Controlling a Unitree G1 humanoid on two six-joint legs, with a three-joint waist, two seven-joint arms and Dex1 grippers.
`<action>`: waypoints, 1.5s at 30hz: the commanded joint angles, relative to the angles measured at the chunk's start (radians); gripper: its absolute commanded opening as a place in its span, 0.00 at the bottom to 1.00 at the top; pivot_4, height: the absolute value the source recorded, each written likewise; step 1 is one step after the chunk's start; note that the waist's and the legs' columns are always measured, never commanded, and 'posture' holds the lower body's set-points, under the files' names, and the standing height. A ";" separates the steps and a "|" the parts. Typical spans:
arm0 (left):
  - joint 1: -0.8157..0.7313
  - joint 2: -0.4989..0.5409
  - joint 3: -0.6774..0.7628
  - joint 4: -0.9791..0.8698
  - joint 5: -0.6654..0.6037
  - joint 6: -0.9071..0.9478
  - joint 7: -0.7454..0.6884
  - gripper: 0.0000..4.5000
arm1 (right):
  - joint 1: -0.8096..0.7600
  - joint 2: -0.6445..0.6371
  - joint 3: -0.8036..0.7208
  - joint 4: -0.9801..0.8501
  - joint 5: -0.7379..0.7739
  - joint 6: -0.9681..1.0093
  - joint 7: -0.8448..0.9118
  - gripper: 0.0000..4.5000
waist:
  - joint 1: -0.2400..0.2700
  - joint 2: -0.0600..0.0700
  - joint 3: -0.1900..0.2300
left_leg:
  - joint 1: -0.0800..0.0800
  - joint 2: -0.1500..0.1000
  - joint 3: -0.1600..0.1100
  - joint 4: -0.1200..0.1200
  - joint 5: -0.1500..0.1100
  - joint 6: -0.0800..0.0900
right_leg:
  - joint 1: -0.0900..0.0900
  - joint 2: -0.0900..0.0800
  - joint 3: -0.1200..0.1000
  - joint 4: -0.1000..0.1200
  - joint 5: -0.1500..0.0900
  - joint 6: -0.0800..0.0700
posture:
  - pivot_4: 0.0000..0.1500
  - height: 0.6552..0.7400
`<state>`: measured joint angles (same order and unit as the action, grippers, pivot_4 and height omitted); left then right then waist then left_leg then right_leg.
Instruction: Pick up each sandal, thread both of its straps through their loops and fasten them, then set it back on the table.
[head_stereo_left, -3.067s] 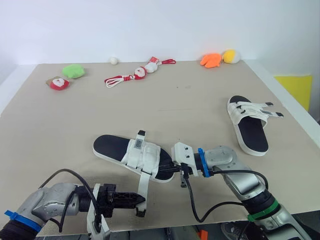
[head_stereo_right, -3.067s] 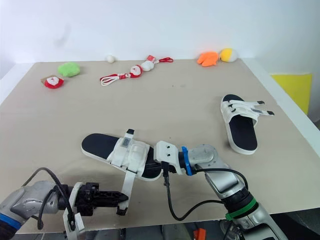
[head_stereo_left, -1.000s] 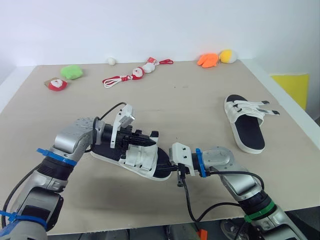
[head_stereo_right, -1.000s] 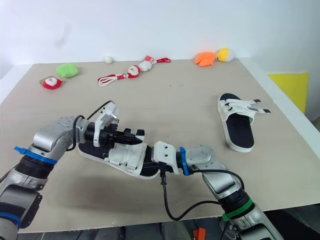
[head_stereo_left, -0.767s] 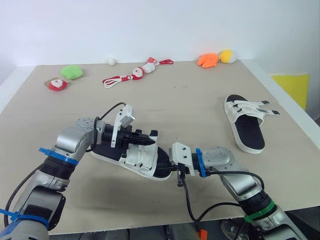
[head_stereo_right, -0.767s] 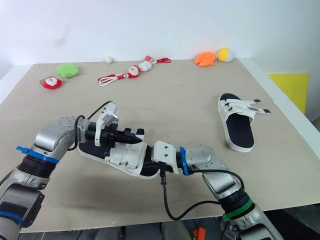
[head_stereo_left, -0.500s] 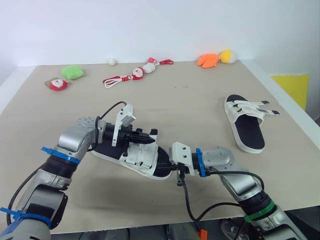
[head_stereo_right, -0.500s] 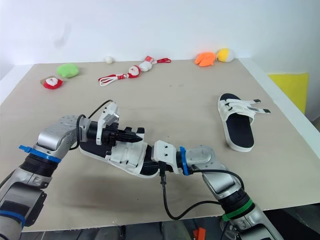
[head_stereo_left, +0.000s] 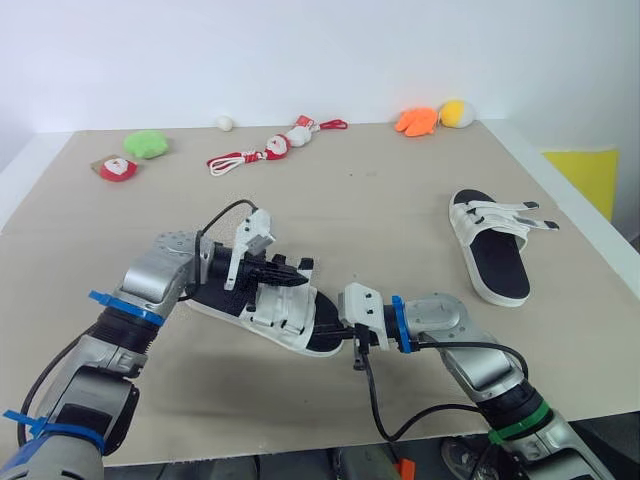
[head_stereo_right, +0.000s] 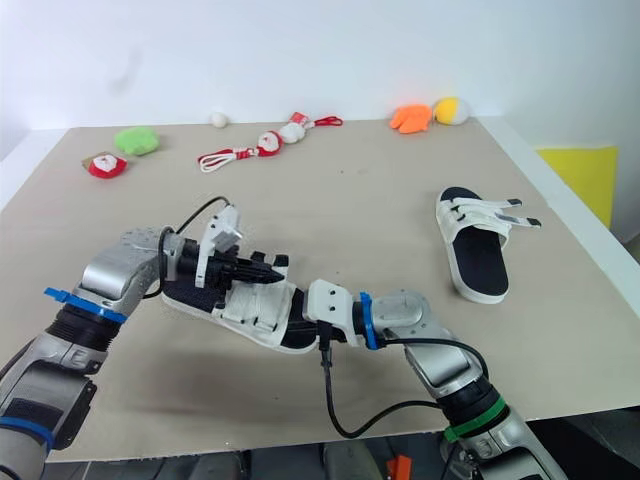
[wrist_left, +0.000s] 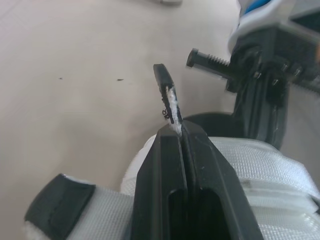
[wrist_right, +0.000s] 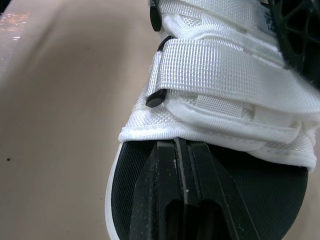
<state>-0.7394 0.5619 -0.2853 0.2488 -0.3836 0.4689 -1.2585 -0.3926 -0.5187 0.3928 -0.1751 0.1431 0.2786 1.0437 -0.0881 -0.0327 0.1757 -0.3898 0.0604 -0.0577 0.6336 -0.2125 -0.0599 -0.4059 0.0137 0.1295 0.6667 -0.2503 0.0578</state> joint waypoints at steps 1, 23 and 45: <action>-0.013 0.017 0.025 0.044 0.076 -0.017 0.064 0.00 | 0.020 -0.012 0.031 0.014 -0.019 0.022 0.016 0.00 | 0.000 0.000 0.000 | 0.000 0.000 0.000 0.000 0.000 0.000 | 0.000 0.000 0.000 0.000 0.000 0.000 | 1.00 1.00; -0.069 -0.044 0.074 0.074 0.093 -0.028 0.076 0.92 | 0.019 -0.007 0.025 0.012 -0.021 0.027 0.024 0.00 | -0.002 0.000 0.000 | -0.001 -0.001 -0.001 -0.008 0.001 0.002 | -0.002 0.000 0.000 0.000 -0.001 0.003 | 1.00 1.00; -0.115 -0.027 -0.070 0.226 0.348 -0.380 -0.033 0.92 | 0.000 -0.005 0.021 0.036 -0.026 0.009 0.024 0.00 | -0.005 0.000 0.000 | 0.000 -0.001 -0.001 -0.008 0.001 0.002 | -0.001 0.000 0.001 -0.001 -0.001 0.003 | 1.00 1.00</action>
<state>-0.8642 0.5255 -0.3352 0.4475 -0.0836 0.0919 -1.2807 -0.4013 -0.5179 0.3904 -0.1717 0.1444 0.2722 1.0672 -0.0928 -0.0328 0.1759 -0.3895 0.0593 -0.0586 0.6254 -0.2116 -0.0576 -0.4074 0.0140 0.1301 0.6661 -0.2510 0.0608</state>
